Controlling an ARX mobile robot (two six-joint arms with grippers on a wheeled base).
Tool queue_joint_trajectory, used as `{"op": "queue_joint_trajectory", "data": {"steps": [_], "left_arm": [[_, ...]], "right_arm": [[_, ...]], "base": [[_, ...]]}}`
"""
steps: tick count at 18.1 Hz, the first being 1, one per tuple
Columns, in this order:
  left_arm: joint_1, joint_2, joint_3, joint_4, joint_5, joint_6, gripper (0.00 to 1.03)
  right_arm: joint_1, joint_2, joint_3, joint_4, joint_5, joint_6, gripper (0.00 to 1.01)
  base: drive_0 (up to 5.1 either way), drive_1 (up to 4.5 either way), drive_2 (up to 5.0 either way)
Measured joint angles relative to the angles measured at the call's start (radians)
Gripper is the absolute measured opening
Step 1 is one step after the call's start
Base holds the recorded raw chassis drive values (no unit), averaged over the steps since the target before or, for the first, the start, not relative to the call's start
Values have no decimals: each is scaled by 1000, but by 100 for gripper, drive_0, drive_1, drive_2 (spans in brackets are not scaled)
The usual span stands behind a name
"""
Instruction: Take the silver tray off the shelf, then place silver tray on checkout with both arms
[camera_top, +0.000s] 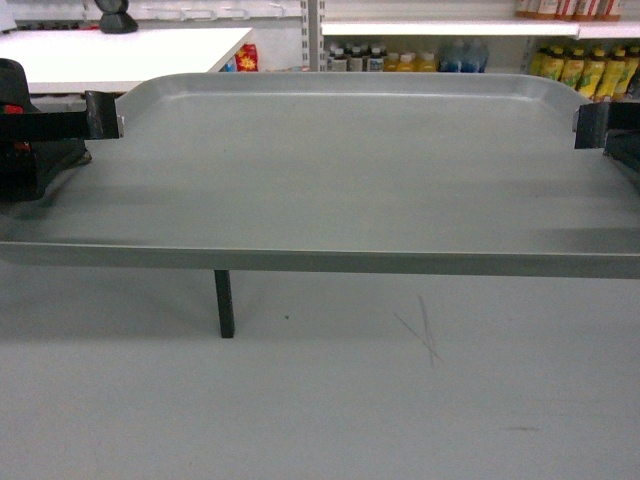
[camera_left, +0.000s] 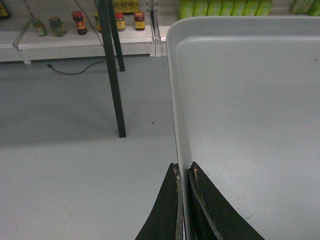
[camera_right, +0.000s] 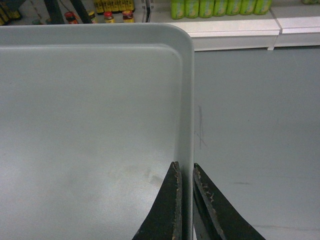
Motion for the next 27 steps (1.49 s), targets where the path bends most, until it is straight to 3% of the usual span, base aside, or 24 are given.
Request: {"op": "queue_joint_trajectory", "data": {"steps": [27], "left_arm": [[-1, 0, 0, 1, -1, 0, 3]], "right_arm": [[0, 0, 0, -4, 1, 0, 3]], "base": [[-496, 244, 244]]}}
